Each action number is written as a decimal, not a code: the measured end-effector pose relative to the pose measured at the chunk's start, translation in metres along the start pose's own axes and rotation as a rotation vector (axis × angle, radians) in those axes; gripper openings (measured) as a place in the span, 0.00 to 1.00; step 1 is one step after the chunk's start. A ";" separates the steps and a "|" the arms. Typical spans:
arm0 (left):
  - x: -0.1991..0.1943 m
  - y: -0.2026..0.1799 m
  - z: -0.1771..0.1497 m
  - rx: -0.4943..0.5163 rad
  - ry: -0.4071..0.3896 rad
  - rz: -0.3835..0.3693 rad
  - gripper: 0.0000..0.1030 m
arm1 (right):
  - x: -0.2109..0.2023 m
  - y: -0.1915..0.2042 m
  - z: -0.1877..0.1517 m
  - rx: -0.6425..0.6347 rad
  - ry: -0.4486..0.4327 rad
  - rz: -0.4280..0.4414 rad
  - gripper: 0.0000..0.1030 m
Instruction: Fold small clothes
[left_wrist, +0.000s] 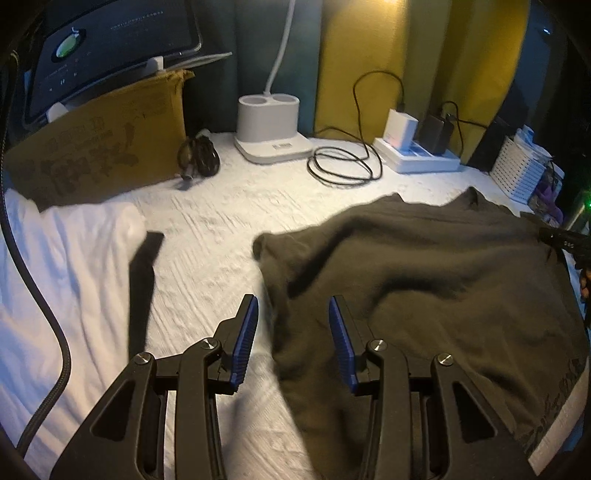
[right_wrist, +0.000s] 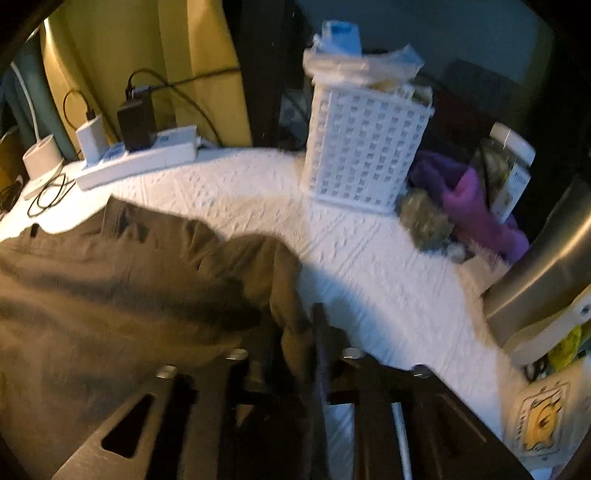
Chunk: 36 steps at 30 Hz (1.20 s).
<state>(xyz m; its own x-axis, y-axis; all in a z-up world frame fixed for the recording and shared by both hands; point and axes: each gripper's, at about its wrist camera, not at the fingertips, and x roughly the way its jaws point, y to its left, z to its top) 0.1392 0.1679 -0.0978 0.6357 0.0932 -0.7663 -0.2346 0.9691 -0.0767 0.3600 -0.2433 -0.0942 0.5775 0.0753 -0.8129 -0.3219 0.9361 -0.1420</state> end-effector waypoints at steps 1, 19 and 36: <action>0.001 0.001 0.003 0.005 -0.003 0.005 0.39 | -0.001 -0.001 0.004 -0.001 -0.009 0.013 0.75; 0.040 0.002 0.026 0.001 0.025 -0.011 0.49 | 0.034 0.039 0.046 -0.262 -0.021 0.044 0.07; 0.063 0.020 0.036 -0.010 0.037 0.029 0.49 | 0.079 0.011 0.053 -0.123 -0.009 -0.055 0.10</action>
<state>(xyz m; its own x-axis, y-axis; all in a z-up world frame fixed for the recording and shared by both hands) 0.2009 0.2016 -0.1243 0.6006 0.1127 -0.7916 -0.2598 0.9638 -0.0599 0.4415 -0.2087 -0.1305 0.6034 0.0287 -0.7969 -0.3785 0.8899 -0.2545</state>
